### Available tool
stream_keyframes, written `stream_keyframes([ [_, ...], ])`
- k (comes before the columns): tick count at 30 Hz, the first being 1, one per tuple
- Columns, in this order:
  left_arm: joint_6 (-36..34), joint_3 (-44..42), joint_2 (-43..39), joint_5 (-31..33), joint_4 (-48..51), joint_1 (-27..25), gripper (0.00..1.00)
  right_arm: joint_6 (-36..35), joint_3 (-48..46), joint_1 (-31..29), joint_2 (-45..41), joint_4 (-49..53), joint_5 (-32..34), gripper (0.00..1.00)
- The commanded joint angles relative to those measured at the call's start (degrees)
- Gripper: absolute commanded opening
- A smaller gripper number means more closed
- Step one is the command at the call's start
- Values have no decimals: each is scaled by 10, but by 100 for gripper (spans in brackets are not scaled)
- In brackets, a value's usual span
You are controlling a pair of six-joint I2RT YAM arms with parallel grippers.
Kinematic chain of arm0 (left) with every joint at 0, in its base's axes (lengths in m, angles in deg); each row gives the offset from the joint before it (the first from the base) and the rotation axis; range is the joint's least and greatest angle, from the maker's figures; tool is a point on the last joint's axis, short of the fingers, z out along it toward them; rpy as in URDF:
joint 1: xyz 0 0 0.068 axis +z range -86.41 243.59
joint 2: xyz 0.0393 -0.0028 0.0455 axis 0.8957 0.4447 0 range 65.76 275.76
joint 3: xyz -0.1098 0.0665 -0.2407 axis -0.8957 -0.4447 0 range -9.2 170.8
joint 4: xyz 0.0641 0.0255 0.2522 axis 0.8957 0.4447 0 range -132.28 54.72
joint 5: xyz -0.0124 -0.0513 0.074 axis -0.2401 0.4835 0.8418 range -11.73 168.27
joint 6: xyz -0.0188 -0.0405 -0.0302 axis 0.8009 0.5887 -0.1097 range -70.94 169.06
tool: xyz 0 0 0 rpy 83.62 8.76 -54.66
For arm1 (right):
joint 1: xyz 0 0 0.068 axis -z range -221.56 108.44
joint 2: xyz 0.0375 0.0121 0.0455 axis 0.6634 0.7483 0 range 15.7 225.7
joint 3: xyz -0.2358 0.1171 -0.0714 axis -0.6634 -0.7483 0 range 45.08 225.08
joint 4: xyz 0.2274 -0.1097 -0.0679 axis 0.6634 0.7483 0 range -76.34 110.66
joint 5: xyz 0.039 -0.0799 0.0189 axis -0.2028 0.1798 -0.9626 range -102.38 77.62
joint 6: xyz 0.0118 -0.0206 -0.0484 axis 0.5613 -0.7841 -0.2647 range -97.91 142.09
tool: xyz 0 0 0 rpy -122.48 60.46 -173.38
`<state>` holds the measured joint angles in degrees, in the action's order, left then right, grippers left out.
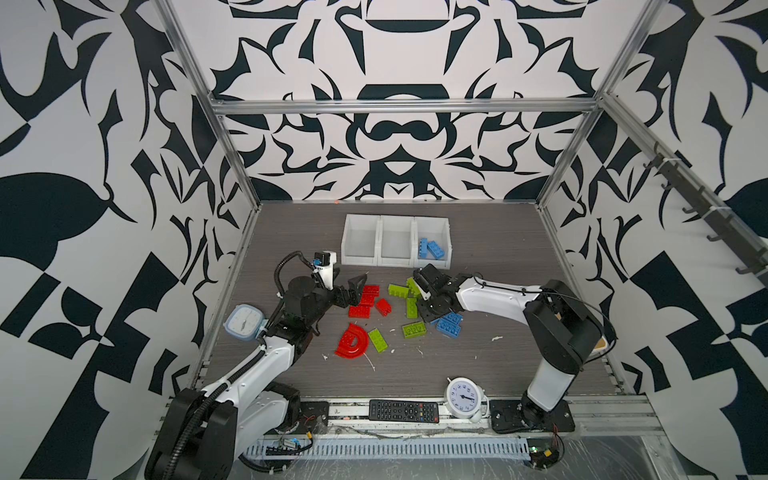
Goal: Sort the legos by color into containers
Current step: 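Move the right gripper to a blue brick among the bricks and grasp it, then carry the blue brick to the bin compartment and lower it in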
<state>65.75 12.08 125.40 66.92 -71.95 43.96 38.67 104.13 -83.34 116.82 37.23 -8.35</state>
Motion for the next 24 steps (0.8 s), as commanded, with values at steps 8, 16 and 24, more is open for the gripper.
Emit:
stream_keyframes([
  [8, 0, -7, -4, 4, -2, -1, 100, 10, -7, -4, -37, 6, -18, 28],
  [16, -1, -5, -3, 0, 0, -1, 100, -5, 12, 3, -98, 29, -6, 22],
  [24, 0, -5, -9, -1, 2, -1, 100, -33, 77, 36, -135, 61, 1, 22],
])
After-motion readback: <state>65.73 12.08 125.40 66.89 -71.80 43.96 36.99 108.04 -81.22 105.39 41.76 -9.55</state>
